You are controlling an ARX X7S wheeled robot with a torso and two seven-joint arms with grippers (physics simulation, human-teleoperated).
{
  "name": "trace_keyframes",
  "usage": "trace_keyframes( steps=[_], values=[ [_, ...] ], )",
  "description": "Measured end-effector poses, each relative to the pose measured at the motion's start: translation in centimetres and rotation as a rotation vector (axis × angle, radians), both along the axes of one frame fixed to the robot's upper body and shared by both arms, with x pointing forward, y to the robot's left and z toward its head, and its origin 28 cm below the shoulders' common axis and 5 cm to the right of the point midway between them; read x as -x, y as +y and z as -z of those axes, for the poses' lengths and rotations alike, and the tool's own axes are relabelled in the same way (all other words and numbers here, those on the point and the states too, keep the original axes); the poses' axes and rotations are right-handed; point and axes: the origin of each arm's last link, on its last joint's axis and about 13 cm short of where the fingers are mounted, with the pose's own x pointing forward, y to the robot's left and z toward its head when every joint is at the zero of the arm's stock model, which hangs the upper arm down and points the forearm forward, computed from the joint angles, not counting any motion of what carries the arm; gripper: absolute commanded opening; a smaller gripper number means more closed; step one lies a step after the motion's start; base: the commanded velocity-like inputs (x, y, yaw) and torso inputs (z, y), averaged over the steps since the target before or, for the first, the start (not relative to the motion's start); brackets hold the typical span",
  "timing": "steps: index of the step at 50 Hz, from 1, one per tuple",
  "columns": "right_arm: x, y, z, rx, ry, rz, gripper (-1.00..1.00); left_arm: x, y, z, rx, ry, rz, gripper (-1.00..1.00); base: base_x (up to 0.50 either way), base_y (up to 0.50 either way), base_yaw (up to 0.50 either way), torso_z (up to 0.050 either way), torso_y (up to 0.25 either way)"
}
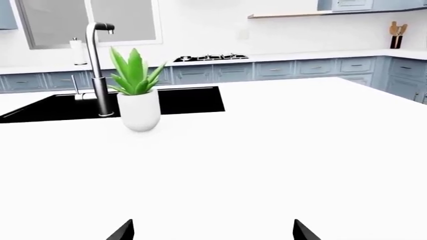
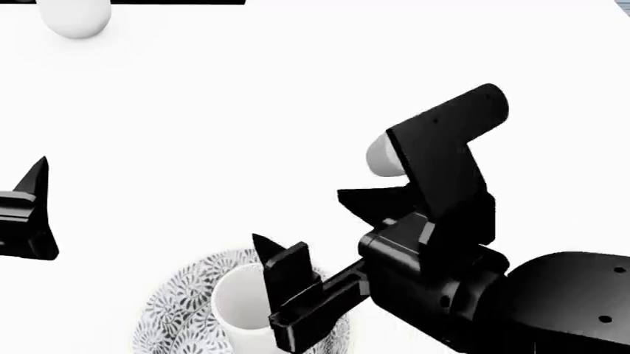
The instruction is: Place the cup inside the bowl on the dining table and move the bowl to any counter.
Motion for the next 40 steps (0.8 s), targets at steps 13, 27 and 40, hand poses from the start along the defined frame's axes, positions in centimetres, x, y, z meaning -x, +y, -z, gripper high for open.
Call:
trace_keyframes(
  steps=[13, 27, 40],
  values=[
    [-0.2, -3.9, 0.9, -0.157, 0.145, 0.183, 1.0, -0.1, -0.1, 0.2, 0.002, 0.005, 0.004, 1.0, 0.0, 0.0, 0.0, 0.0, 0.0],
    [-0.2, -4.5, 4.0, -0.202, 0.305, 0.227, 1.0, -0.1, -0.3, 0.6, 0.008, 0.013, 0.005, 1.0, 0.0, 0.0, 0.0, 0.0, 0.0],
    [-0.5, -3.6, 6.1, -0.206, 0.402, 0.21, 1.0, 0.0, -0.1, 1.1, 0.015, 0.024, 0.005, 1.0, 0.0, 0.0, 0.0, 0.0, 0.0]
  ],
)
